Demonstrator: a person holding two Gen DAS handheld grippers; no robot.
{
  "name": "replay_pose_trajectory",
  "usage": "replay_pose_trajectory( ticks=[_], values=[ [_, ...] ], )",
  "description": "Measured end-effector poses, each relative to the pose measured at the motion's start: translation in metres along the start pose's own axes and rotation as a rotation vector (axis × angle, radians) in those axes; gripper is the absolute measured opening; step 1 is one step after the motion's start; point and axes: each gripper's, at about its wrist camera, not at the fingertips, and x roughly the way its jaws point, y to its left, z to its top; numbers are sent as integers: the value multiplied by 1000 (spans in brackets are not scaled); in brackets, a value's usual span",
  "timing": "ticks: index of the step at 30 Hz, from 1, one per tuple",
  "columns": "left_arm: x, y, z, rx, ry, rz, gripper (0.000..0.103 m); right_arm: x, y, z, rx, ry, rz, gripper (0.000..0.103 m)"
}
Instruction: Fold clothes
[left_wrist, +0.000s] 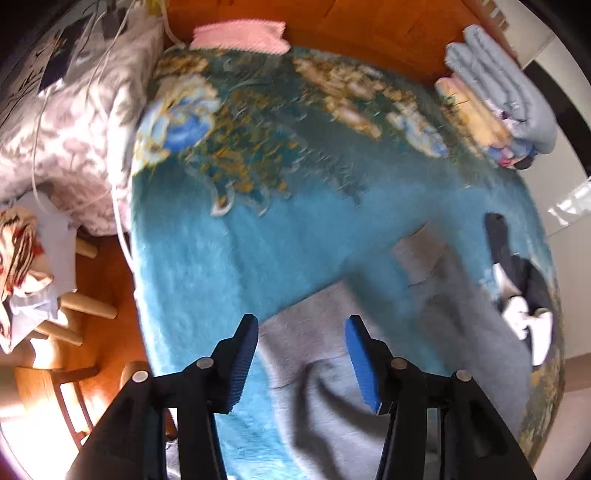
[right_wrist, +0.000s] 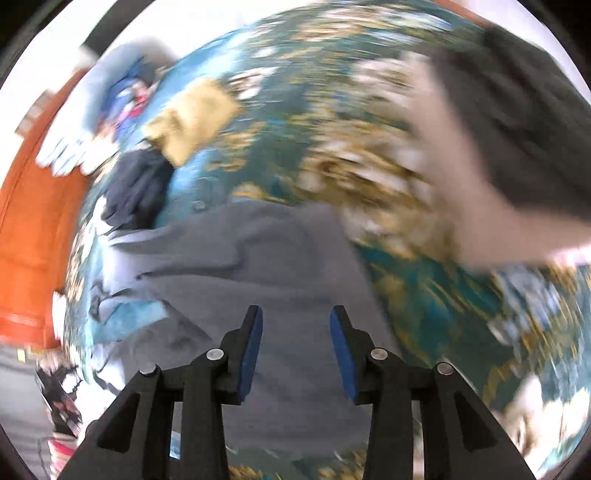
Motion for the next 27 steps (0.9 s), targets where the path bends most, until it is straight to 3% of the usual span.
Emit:
replay_pose_trajectory(
  ticks=[4,7,11,18,23,27],
  values=[
    [5,-30,5,-4,43,-86,53,45,53,27,-159,37,42,39],
    [20,-54,6,-76,119,-198,54,78,91,44,-313,49,17,39],
    [48,-100,10,-143,196,-311,54,107,113,67,-422,54,-18,40],
    [99,-169,17,-163,272,-317,54,140,114,107,-487,102,-56,40],
    [139,-189,27,-235,299,-321,54,151,108,119,-534,133,-92,40],
    [158,-207,33,-182,294,-288,54,155,101,124,-532,147,-88,40]
  ],
)
